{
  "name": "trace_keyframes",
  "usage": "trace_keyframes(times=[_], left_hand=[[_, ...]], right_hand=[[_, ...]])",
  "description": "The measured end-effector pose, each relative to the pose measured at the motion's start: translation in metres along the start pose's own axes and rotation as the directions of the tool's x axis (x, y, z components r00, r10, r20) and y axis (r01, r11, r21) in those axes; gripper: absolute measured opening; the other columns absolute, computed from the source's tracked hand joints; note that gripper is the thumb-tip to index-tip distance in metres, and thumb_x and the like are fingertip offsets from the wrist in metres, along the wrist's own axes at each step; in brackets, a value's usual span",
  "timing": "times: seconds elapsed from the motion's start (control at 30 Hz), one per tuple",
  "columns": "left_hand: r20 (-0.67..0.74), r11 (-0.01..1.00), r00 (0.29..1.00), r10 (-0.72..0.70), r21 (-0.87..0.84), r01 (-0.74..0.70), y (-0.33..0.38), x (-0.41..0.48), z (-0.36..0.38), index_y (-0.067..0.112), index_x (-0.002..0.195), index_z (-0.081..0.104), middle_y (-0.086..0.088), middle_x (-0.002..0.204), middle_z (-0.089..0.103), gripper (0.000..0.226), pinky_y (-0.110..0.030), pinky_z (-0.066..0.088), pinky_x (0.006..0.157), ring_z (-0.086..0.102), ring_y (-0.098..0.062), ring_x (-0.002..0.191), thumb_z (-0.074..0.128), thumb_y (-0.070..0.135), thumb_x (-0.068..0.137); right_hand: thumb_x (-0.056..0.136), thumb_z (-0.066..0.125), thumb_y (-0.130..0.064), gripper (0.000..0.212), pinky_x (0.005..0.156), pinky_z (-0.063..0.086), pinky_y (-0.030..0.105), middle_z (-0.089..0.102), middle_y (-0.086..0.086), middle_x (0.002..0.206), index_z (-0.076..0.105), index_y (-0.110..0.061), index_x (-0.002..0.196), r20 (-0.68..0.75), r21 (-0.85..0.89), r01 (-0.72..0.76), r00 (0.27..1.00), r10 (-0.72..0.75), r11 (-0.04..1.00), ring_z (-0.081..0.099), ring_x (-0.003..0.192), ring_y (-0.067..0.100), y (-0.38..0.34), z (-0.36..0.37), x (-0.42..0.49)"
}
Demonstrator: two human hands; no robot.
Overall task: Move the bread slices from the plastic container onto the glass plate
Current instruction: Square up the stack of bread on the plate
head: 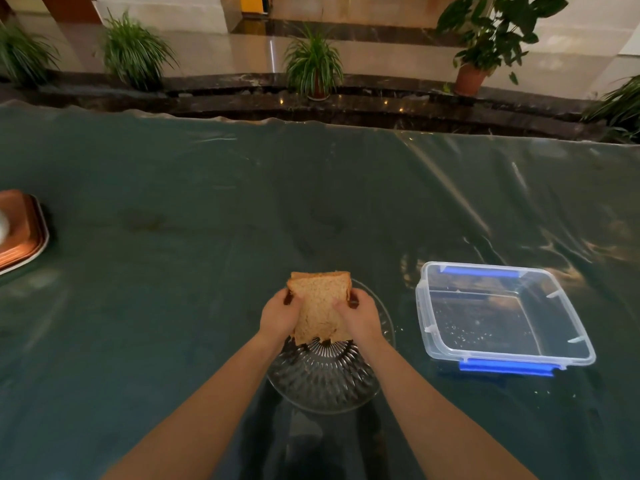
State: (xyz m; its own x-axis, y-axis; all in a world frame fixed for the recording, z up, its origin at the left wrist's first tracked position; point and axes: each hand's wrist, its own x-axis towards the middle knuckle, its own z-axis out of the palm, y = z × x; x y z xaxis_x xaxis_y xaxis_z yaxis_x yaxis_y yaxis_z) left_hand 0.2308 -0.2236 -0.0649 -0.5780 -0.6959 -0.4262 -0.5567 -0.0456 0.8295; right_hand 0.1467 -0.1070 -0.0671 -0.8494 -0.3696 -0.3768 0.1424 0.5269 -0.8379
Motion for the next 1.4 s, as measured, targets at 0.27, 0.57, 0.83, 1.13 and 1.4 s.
trace_keyframes(times=[0.27,0.57,0.83,1.13,1.4], left_hand=[[-0.001,0.999,1.000,-0.010,0.037,0.010,0.003,0.010,0.003,0.011,0.127,0.055,-0.007,0.124,0.063,0.038,-0.042,0.047,0.100,0.058,-0.024,0.113,0.047,0.028,0.094],[-0.074,1.000,0.997,0.010,-0.015,-0.011,0.003,0.001,0.009,0.016,0.117,0.061,0.012,0.088,0.061,0.029,-0.029,0.047,0.076,0.059,-0.012,0.086,0.049,0.025,0.092],[-0.084,0.999,0.995,0.052,-0.010,-0.053,0.004,-0.009,0.010,0.014,0.113,0.060,0.012,0.085,0.061,0.026,-0.033,0.050,0.078,0.059,-0.010,0.082,0.051,0.023,0.092],[-0.116,0.996,0.989,0.086,0.038,-0.082,0.007,-0.017,0.009,0.012,0.121,0.058,-0.001,0.109,0.066,0.034,-0.038,0.052,0.089,0.061,-0.018,0.098,0.052,0.026,0.091],[-0.114,0.999,0.993,0.022,0.050,-0.017,-0.001,-0.016,0.013,0.009,0.127,0.053,-0.007,0.119,0.064,0.040,-0.035,0.049,0.090,0.059,-0.023,0.108,0.053,0.026,0.091]], right_hand=[[0.083,0.064,-0.024,0.042,0.097,0.049,0.044,0.056,0.014,0.121,0.057,-0.006,0.121,0.006,-0.063,-0.020,1.000,0.020,0.998,0.057,0.108,0.027,0.000,0.003,0.012],[0.081,0.063,-0.016,0.017,0.080,0.044,0.034,0.057,0.011,0.097,0.062,-0.008,0.096,-0.078,-0.076,0.085,0.993,-0.091,0.993,0.051,0.093,0.024,0.003,0.005,0.006],[0.085,0.061,-0.019,0.037,0.081,0.041,0.025,0.061,0.008,0.115,0.056,-0.008,0.121,-0.058,-0.028,0.089,0.994,-0.090,0.996,0.056,0.098,0.017,0.002,0.001,-0.002],[0.085,0.061,-0.019,0.035,0.088,0.051,0.034,0.061,0.009,0.113,0.057,-0.009,0.118,-0.056,-0.014,0.105,0.993,-0.106,0.994,0.059,0.102,0.021,0.005,-0.004,-0.006],[0.085,0.062,-0.019,0.041,0.086,0.047,0.028,0.061,0.010,0.118,0.055,-0.007,0.123,-0.051,-0.038,0.081,0.995,-0.083,0.996,0.059,0.105,0.021,0.012,-0.002,-0.005]])
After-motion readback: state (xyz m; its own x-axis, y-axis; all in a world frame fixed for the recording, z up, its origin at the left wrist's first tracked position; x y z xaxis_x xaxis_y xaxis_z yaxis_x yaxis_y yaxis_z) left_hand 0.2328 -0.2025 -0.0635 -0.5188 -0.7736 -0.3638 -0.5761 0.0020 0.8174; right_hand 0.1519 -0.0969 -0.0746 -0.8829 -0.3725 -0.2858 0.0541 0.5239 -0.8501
